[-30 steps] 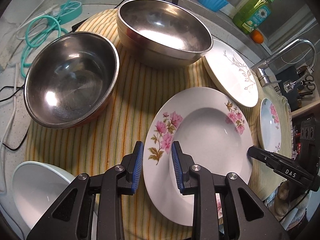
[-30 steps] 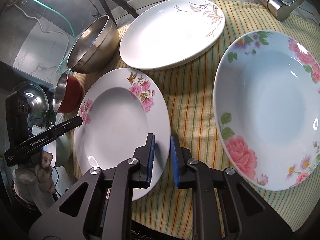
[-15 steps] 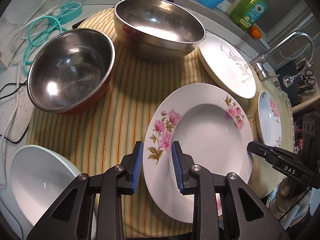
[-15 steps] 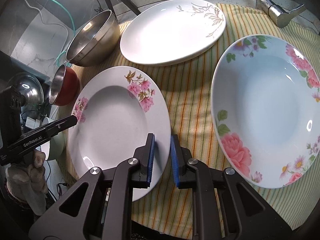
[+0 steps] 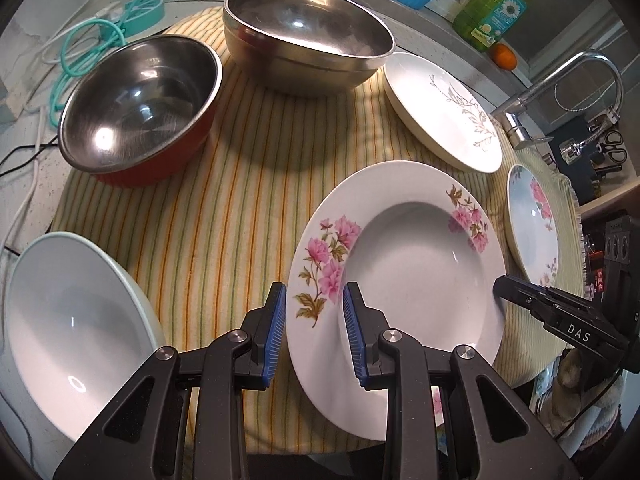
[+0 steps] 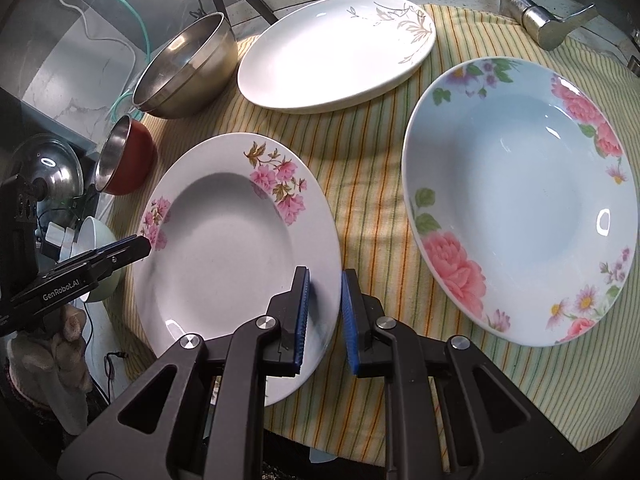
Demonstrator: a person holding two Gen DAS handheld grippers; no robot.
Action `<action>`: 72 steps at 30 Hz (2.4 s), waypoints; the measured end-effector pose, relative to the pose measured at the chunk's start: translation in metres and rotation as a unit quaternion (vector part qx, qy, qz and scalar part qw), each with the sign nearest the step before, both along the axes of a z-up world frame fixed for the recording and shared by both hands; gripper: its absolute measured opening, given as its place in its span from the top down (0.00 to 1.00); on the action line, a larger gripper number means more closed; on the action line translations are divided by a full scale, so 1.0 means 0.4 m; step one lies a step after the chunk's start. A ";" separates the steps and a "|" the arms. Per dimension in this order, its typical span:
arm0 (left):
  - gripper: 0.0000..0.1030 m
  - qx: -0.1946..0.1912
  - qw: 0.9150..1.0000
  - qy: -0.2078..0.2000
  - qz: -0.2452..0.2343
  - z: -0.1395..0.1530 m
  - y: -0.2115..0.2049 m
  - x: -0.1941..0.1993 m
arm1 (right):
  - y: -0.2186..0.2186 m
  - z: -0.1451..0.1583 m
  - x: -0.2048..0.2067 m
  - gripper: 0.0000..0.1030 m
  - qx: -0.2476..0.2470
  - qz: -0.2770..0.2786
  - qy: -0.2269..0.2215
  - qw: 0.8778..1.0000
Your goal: Organize plates and bowls
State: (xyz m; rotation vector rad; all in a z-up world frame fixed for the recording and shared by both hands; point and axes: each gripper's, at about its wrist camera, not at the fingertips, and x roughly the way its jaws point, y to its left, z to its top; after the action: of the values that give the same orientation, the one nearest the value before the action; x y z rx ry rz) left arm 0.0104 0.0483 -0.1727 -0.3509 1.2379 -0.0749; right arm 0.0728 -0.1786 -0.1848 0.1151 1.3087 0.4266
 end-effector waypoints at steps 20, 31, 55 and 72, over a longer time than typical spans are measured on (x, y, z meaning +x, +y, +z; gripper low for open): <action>0.74 -0.002 1.000 -0.001 -0.014 0.003 -0.034 -0.026 | -0.033 -0.002 -0.027 0.84 -0.004 -0.014 0.005 1.000; 0.74 0.000 1.000 -0.002 -0.018 0.002 -0.047 -0.019 | -0.047 -0.003 -0.034 0.84 -0.006 -0.020 0.006 1.000; 0.60 -0.033 0.996 -0.065 -0.043 0.101 -0.161 0.056 | -0.179 0.099 -0.063 0.52 -0.010 -0.029 -0.043 0.999; 0.62 -0.057 0.992 -0.047 -0.106 0.052 -0.406 0.188 | -0.460 0.107 0.061 0.53 -0.024 -0.124 -0.057 0.990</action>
State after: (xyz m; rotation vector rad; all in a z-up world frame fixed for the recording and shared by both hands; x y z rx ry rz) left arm 0.0855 -0.1141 -0.1521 -0.3099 1.1760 -0.3432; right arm 0.0972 -0.3624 -0.1418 0.2065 1.1740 0.1868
